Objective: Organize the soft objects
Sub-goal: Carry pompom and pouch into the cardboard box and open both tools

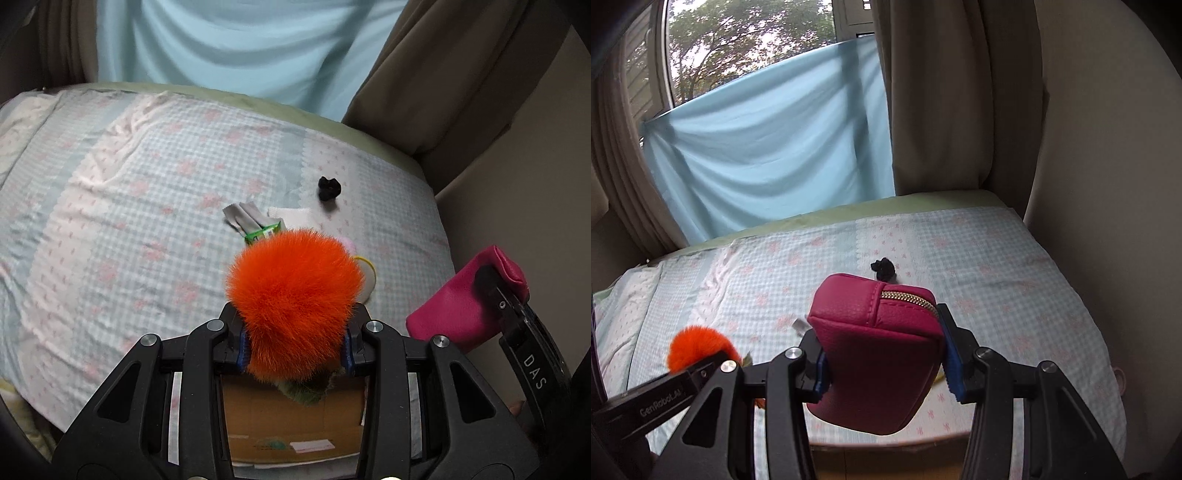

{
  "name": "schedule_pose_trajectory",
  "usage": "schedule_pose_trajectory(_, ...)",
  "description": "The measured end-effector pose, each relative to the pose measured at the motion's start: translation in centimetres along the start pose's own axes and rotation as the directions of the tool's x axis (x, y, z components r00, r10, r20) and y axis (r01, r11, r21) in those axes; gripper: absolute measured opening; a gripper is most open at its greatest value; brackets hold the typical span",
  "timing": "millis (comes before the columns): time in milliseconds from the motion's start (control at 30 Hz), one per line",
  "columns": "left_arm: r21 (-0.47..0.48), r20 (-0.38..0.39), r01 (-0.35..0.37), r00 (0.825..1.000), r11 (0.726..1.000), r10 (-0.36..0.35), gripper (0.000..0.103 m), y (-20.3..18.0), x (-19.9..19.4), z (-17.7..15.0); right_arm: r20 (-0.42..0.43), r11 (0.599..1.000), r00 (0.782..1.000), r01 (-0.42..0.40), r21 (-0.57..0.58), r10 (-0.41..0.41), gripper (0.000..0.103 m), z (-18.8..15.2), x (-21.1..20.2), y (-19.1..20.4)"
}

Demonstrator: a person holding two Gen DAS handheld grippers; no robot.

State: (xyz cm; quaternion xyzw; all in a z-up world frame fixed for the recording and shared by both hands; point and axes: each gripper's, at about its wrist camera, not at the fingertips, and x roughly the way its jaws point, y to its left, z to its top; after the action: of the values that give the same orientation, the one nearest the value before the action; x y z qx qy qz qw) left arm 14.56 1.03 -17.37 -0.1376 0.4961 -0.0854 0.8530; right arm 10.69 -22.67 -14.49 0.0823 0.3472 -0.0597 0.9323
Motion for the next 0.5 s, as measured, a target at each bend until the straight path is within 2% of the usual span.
schedule_pose_trajectory(267,0.069,-0.007,-0.045,0.999,0.997,0.046,0.032,-1.6,-2.8,-6.4,-0.042,0.999,0.998,-0.038,-0.032,0.037,0.045,-4.6,-4.6,-0.8)
schedule_pose_trajectory(500,0.065,-0.058,-0.068,0.996,0.996,0.071,0.032,-1.3,-1.4,-12.2,-0.113,0.997,0.993,-0.050,-0.055,0.043,0.045,-9.5,-5.7,-2.5)
